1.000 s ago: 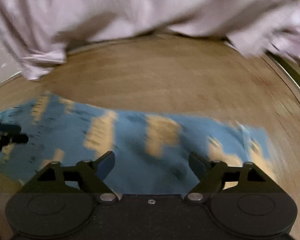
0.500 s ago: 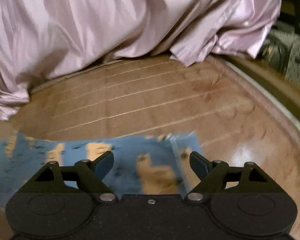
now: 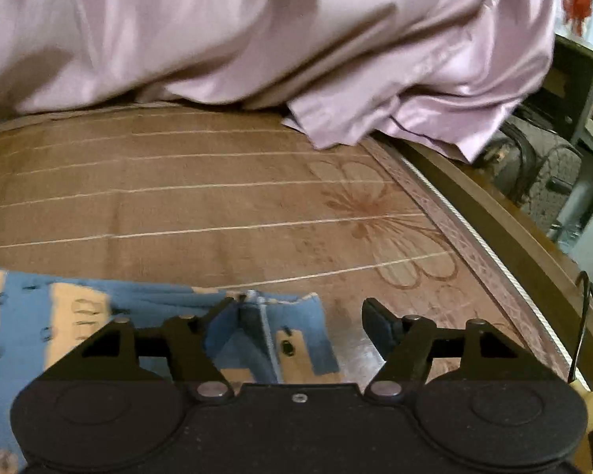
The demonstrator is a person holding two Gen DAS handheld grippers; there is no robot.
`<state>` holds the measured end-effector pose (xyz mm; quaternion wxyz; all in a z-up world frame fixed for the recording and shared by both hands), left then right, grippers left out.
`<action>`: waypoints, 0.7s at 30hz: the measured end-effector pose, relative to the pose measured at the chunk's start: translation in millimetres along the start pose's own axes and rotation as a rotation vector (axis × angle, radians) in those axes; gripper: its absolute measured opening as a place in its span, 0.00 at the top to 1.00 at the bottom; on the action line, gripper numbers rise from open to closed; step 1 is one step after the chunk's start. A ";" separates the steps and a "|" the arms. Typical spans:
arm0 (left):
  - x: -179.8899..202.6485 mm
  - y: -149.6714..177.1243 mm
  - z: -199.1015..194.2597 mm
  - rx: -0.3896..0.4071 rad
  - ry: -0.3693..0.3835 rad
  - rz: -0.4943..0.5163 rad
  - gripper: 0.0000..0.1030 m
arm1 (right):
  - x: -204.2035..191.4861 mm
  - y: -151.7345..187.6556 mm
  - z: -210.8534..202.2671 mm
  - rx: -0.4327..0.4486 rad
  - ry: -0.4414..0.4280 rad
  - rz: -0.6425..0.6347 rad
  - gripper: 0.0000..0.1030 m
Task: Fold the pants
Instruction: 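Smooth the folded blue truck-print pants flat with both grippers open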
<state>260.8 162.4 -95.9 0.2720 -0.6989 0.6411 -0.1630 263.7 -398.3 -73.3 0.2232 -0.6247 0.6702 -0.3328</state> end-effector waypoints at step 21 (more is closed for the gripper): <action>278.5 38.6 -61.6 0.233 0.268 0.487 0.00 | 24.7 56.3 -47.6 -0.097 0.085 0.118 0.19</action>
Point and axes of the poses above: each gripper's, at about its wrist camera, not at the fingertips, and z roughly the way its jaws point, x to its right, y to its underside, the point moved 3 cm from there along z, roughly the way its jaws point, and after that the axes turned 7 degrees about -y, right-handed, at the moved point
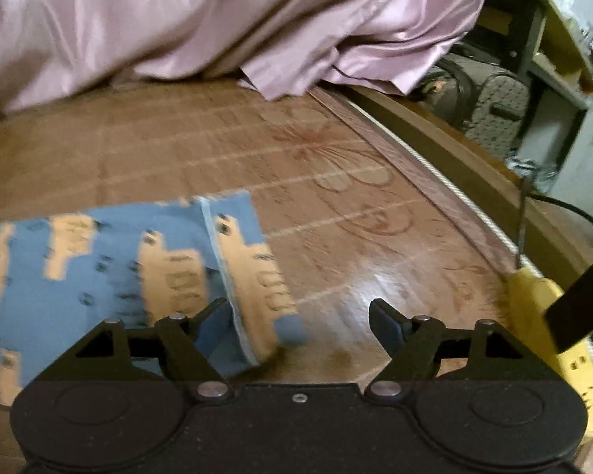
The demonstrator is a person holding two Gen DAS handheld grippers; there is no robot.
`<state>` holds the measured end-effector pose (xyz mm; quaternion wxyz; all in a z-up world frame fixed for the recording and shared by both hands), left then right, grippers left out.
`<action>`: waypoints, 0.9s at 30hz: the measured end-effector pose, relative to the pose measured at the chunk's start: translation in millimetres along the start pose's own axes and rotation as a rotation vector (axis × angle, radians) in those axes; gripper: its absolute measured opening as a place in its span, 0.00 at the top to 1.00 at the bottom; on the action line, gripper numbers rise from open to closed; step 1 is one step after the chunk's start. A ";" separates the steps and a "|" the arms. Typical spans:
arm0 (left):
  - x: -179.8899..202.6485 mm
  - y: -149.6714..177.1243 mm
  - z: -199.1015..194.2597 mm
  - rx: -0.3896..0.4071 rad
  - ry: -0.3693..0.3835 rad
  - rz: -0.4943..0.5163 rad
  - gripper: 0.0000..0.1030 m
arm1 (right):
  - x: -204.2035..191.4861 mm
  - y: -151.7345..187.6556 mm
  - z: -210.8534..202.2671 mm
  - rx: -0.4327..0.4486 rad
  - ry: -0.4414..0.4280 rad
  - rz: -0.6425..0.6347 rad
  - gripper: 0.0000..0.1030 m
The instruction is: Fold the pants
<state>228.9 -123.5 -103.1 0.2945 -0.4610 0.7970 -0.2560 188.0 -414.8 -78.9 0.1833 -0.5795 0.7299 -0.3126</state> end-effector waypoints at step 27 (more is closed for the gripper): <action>-29.0 -73.7 -27.4 0.055 0.141 -0.020 0.00 | -28.2 17.0 -50.3 0.043 -0.285 0.064 0.38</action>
Point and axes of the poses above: each gripper's, at about its wrist camera, not at the fingertips, and z roughly the way its jaws point, x to its right, y to its underside, the point moved 3 cm from there along z, roughly the way its jaws point, and after that the axes turned 7 degrees about -y, right-handed, at the moved point
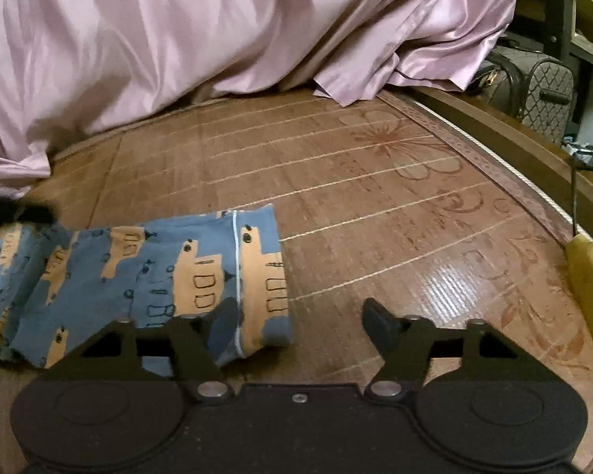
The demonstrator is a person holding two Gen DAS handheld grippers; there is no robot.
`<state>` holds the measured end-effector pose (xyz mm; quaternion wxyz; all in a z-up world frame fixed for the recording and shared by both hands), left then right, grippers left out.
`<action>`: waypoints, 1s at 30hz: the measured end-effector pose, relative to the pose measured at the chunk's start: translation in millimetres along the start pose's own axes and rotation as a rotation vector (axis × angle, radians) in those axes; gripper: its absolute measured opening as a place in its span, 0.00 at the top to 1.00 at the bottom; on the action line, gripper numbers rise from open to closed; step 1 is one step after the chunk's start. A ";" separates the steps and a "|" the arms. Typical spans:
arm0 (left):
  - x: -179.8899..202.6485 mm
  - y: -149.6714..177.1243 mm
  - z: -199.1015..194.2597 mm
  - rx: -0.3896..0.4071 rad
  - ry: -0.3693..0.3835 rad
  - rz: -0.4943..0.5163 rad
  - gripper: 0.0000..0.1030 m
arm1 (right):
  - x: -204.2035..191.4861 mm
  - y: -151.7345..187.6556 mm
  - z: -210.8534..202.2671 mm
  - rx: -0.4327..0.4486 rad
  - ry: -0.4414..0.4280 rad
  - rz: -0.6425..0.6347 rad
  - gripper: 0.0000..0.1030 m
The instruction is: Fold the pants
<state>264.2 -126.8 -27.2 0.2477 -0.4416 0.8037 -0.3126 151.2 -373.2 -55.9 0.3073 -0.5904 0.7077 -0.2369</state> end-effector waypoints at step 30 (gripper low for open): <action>100.7 -32.5 104.4 -0.136 0.226 0.167 0.41 | 17.4 15.4 15.0 -0.062 -0.217 0.275 0.88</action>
Point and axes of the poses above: each gripper's, at about its wrist camera, not at the fingertips, and z roughly the way its jaws point, x to its right, y to its underside, the point moved 3 cm from there along z, roughly the way its jaws point, and after that the axes turned 7 degrees about -y, right-handed, at the moved point
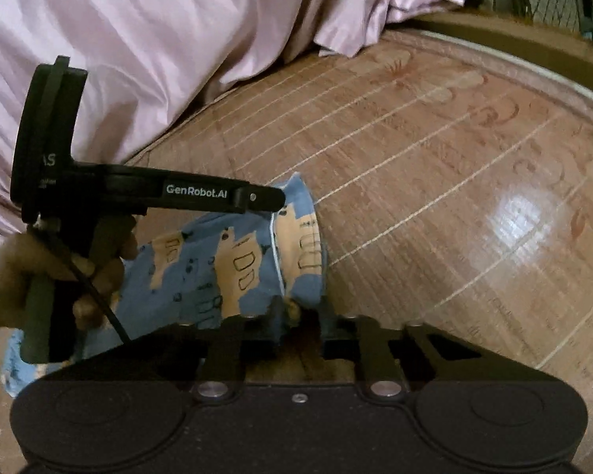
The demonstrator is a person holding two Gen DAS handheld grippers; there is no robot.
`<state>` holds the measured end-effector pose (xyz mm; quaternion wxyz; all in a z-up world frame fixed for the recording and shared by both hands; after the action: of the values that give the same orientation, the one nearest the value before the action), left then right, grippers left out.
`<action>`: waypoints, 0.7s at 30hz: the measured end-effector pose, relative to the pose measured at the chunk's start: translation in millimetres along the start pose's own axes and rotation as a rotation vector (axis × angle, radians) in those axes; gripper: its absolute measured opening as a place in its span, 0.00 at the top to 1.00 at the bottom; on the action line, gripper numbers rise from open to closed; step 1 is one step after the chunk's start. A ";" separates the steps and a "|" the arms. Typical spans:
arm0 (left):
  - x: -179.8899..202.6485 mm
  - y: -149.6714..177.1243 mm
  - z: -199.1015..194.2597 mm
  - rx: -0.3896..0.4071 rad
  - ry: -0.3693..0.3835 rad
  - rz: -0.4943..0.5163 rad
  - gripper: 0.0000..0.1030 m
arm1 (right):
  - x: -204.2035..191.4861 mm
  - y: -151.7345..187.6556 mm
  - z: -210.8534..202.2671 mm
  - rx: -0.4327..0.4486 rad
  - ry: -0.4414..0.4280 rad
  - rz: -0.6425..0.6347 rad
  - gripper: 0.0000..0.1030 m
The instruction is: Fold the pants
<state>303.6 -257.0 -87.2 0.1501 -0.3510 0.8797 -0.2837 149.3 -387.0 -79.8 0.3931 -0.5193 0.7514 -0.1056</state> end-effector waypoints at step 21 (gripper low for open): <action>-77.6 3.8 -37.8 -0.167 0.290 -0.615 0.18 | -19.3 -18.7 -23.5 0.138 0.048 -0.137 0.92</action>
<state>339.0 -185.4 -54.4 -0.0983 -0.5667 0.7650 -0.2897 148.9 -384.4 -44.2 0.4017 -0.5384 0.7144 -0.1961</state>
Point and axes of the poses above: each gripper's, at about its wrist camera, not at the fingertips, and z roughly the way its jaws point, x to its right, y to its underside, the point moved 3 cm from there along z, roughly the way its jaws point, and after that the axes turned 7 degrees about -y, right-handed, at the moved point
